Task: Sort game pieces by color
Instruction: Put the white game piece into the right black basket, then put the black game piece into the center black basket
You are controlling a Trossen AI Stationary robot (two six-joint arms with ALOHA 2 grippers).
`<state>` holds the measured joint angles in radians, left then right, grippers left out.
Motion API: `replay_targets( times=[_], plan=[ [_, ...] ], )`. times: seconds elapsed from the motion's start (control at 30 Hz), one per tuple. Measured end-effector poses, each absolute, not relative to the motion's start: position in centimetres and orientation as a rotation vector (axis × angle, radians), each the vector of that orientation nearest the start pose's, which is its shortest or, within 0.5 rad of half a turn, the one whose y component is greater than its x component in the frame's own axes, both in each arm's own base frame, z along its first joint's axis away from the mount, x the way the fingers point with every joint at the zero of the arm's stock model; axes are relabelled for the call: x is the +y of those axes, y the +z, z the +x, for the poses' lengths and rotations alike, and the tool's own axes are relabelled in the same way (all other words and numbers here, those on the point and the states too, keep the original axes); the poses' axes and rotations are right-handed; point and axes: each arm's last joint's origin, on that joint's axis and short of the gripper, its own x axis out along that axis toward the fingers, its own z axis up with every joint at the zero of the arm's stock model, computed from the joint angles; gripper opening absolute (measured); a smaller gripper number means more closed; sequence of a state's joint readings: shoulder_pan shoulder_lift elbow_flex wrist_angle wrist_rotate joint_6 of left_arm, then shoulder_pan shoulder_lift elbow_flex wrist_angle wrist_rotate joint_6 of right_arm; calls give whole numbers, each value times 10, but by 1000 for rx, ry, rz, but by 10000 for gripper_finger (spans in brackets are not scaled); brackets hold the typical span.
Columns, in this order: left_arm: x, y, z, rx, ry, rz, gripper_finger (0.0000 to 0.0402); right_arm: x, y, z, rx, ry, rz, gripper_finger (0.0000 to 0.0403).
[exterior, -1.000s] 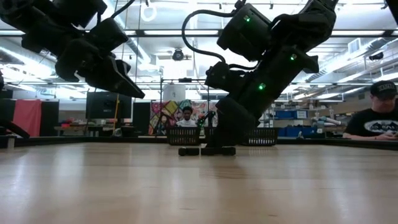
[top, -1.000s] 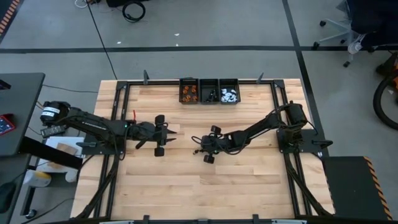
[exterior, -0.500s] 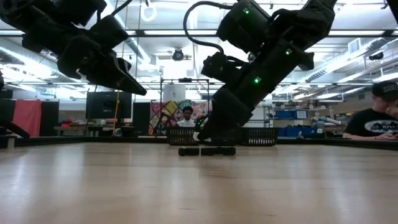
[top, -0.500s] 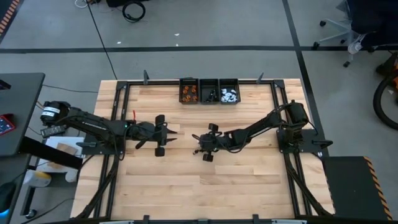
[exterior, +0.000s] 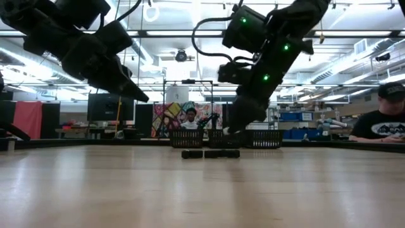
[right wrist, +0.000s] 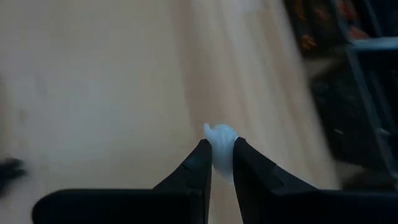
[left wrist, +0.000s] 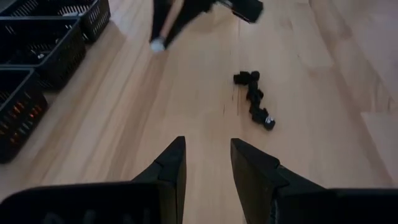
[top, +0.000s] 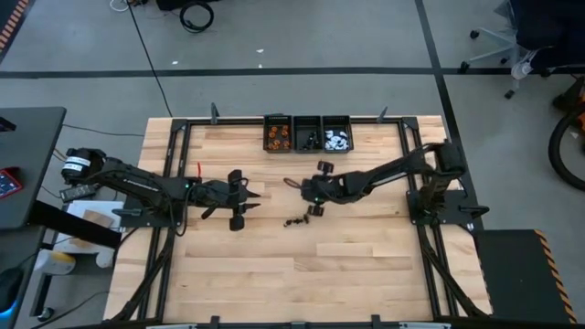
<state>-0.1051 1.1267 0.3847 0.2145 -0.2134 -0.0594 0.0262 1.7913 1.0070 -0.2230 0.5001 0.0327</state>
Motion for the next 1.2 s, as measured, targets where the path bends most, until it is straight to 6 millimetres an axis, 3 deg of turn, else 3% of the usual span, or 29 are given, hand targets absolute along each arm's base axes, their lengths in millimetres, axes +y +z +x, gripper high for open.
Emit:
replay_targets(
  times=[0.23, 0.5, 0.77, 1.0, 1.2],
  plan=[
    [-15, 172, 211, 513, 154, -18, 103, -38, 174, 324, 1041, -583, -213, 59],
    [-15, 172, 211, 508, 183, -21, 104, -109, 186, 302, 1067, -760, -122, 60],
    [-17, 170, 210, 523, 177, -35, 104, -164, 185, 278, 1060, -790, 101, 60],
    [-17, 172, 211, 508, 178, -47, 118, -183, 184, 266, 1048, -744, 189, 96],
    [-17, 172, 211, 508, 177, -39, 154, -179, 183, 267, 1071, -725, 181, 117]
  ],
)
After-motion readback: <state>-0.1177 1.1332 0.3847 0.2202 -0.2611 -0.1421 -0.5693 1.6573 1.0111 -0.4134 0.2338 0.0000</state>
